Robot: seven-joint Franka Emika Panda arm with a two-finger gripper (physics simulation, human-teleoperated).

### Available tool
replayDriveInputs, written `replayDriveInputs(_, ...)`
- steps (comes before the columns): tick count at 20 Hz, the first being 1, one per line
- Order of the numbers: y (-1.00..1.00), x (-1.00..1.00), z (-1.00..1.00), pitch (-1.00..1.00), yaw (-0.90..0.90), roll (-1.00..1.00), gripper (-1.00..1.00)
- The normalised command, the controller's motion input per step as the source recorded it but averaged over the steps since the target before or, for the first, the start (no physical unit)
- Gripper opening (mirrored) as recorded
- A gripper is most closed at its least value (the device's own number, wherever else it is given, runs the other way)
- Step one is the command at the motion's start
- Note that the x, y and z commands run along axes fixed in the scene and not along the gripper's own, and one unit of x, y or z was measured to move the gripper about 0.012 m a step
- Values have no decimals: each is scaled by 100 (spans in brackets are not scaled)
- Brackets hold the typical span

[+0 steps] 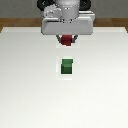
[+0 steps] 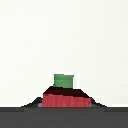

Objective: Place the red cube on top of the green cube.

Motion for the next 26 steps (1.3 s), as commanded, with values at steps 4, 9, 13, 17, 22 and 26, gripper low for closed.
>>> replayDriveInputs(4, 0, 0, -50, 0, 0, 0, -100)
replayDriveInputs(9, 0, 30, -80, 0, 0, 0, -100)
replayDriveInputs(13, 0, 0, -25, 0, 0, 0, -100)
replayDriveInputs(17, 0, 0, 0, 0, 0, 0, 100)
replayDriveInputs(22, 0, 0, 0, 0, 0, 0, 100)
replayDriveInputs(26, 0, 0, 0, 0, 0, 0, 100)
